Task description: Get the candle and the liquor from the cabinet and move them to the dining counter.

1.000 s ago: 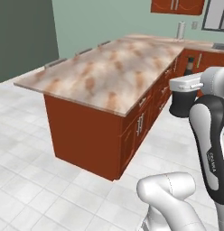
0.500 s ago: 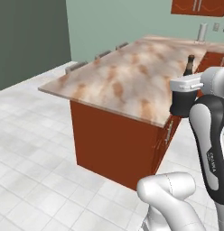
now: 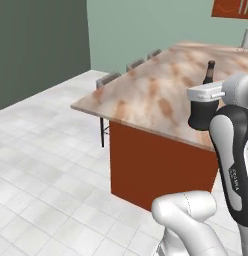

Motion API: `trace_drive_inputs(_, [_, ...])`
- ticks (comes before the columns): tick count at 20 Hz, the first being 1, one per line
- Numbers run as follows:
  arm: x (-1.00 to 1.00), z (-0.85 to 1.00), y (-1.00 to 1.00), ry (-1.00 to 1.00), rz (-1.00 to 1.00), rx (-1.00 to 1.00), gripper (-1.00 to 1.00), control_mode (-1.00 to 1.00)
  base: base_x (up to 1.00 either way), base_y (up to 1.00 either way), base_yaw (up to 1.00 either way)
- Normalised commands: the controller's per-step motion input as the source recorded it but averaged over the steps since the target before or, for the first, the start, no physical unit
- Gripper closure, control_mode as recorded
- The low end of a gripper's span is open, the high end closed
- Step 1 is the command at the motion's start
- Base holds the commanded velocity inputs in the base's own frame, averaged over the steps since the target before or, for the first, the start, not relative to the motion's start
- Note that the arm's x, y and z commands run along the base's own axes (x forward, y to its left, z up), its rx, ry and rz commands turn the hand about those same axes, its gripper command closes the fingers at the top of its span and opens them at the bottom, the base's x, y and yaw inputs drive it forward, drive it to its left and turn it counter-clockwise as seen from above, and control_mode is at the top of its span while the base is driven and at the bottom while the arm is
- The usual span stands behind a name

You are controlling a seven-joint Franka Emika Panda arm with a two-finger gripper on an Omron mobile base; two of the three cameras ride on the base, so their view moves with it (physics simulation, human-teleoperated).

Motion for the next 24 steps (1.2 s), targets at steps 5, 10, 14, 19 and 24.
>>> trace_drive_inputs(5, [0.00, 0.00, 0.00, 0.00, 0.00, 0.00, 1.00, 1.00, 0.82, 0.49, 0.00])
trace_drive_inputs(10, [0.00, 0.00, 0.00, 0.00, 0.00, 0.00, 1.00, 1.00, 0.84, 0.45, 0.01])
trace_drive_inputs(14, [0.00, 0.00, 0.00, 0.00, 0.00, 0.00, 1.00, 1.00, 0.86, 0.48, 0.00])
trace_drive_inputs(19, [0.00, 0.00, 0.00, 0.00, 0.00, 0.00, 1.00, 1.00, 0.88, 0.45, 0.00])
trace_drive_inputs(24, [0.00, 0.00, 0.00, 0.00, 0.00, 0.00, 1.00, 1.00, 0.89, 0.41, 0.00])
